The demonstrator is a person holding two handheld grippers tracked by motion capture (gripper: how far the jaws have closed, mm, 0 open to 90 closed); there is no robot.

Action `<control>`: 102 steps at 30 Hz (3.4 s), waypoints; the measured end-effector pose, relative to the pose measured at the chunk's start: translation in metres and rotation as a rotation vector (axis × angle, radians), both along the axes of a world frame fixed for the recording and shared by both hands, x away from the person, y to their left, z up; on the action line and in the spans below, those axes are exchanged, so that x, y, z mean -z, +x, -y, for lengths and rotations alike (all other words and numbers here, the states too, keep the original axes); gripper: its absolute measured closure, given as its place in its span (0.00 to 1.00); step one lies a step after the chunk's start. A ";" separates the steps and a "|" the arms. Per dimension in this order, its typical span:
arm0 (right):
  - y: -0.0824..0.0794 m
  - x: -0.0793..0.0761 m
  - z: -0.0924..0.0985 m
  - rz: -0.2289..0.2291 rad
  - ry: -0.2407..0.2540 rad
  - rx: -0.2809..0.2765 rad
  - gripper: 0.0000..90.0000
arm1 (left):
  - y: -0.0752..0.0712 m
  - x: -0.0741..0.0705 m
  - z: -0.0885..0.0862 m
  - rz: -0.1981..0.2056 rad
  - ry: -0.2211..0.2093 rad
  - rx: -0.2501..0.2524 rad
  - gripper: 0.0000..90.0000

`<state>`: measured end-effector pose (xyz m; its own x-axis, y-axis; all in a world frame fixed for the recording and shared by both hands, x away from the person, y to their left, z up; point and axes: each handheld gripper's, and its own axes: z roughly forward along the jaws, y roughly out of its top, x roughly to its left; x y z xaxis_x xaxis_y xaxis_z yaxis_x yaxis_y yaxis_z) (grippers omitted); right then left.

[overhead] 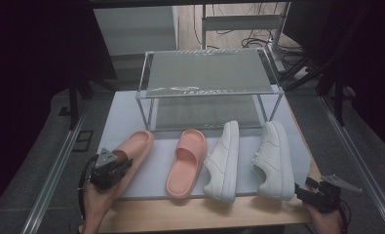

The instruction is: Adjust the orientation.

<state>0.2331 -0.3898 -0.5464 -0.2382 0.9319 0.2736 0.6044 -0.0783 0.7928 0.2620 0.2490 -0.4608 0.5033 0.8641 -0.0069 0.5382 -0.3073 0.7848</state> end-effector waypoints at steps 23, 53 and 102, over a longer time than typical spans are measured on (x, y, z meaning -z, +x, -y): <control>0.000 0.000 0.000 0.001 0.000 -0.002 0.21 | 0.038 0.005 0.056 0.025 -0.016 0.019 0.95; 0.000 0.000 0.001 0.002 0.002 -0.004 0.21 | 0.114 0.017 0.113 0.085 0.060 -0.130 0.95; 0.000 0.000 0.000 0.002 0.003 -0.001 0.21 | 0.014 0.050 0.034 -0.027 -0.039 -0.018 1.00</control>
